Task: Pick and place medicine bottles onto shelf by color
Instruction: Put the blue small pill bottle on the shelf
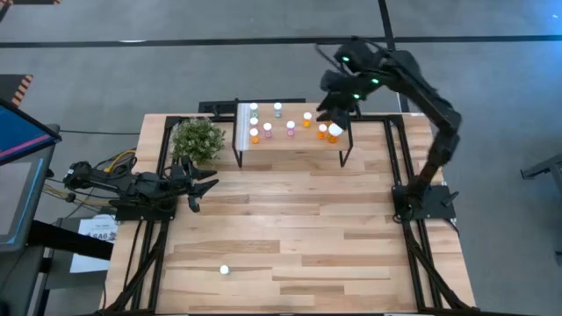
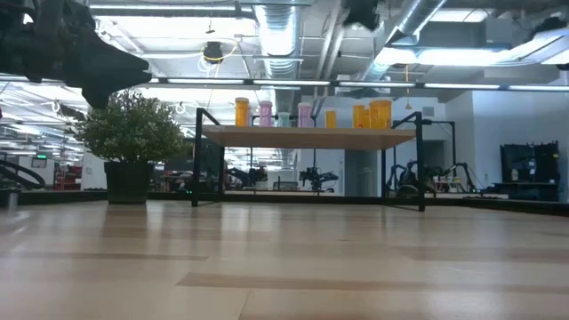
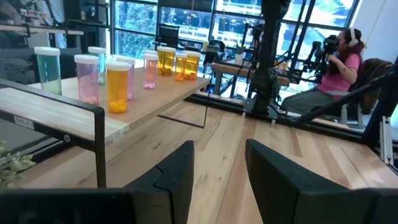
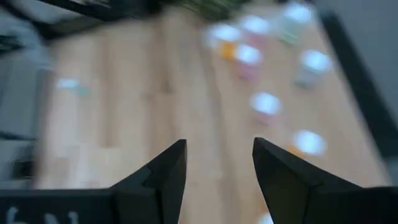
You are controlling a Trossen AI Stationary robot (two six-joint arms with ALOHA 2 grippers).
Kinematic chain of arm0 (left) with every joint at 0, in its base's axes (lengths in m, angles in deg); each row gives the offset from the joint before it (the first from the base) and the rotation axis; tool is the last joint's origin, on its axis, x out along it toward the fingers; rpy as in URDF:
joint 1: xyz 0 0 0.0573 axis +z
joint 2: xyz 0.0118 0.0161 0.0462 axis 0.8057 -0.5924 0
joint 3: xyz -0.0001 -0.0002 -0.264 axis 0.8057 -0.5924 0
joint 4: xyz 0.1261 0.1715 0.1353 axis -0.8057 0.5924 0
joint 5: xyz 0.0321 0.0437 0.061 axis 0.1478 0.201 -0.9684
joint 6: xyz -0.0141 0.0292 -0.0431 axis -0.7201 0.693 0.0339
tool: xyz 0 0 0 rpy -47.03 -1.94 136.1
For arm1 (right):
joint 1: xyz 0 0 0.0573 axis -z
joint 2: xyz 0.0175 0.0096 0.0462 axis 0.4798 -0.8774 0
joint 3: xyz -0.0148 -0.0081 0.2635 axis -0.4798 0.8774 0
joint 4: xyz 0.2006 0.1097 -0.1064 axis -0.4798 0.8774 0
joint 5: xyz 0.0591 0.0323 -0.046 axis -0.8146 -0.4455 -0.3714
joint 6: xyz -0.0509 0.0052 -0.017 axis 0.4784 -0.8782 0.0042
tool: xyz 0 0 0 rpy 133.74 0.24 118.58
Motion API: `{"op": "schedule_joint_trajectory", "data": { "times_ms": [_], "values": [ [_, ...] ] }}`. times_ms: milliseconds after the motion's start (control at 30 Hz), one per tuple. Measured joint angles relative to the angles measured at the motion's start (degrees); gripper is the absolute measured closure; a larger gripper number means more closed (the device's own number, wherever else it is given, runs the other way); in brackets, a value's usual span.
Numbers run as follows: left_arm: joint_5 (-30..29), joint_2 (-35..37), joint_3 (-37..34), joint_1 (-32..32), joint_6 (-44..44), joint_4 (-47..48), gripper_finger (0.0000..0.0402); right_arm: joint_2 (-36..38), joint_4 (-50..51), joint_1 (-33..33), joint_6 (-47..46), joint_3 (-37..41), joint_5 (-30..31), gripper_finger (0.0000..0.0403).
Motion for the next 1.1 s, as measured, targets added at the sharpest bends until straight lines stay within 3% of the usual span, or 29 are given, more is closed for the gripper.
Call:
{"op": "schedule_joint_trajectory", "data": {
  "times_ms": [133,333,533,700,967,1100],
  "values": [
    [0.0,0.0,0.0,0.0,-0.3,0.3,0.0269,8.1,-7.9,-4.6,-0.8,9.3,-7.4,0.0199],
    [0.0,0.0,0.0,0.0,-0.7,0.3,0.0269,20.8,-30.5,-17.2,-8.5,33.0,-6.8,0.0201],
    [0.0,0.0,0.0,0.0,-0.7,0.3,0.0269,30.7,-55.5,-30.4,-16.3,60.6,3.7,0.0198],
    [0.0,0.0,0.0,0.0,-0.7,0.3,0.0269,34.2,-73.8,-37.8,-21.1,77.4,9.0,0.0202],
    [0.3,0.0,0.0,0.0,-1.2,-1.8,0.0269,31.5,-96.3,-40.9,-21.3,86.9,10.1,0.0200],
    [7.7,0.0,0.0,0.0,-1.7,-6.7,0.0269,27.4,-100.4,-40.5,-21.9,87.1,10.1,0.0201]
  ]
}}
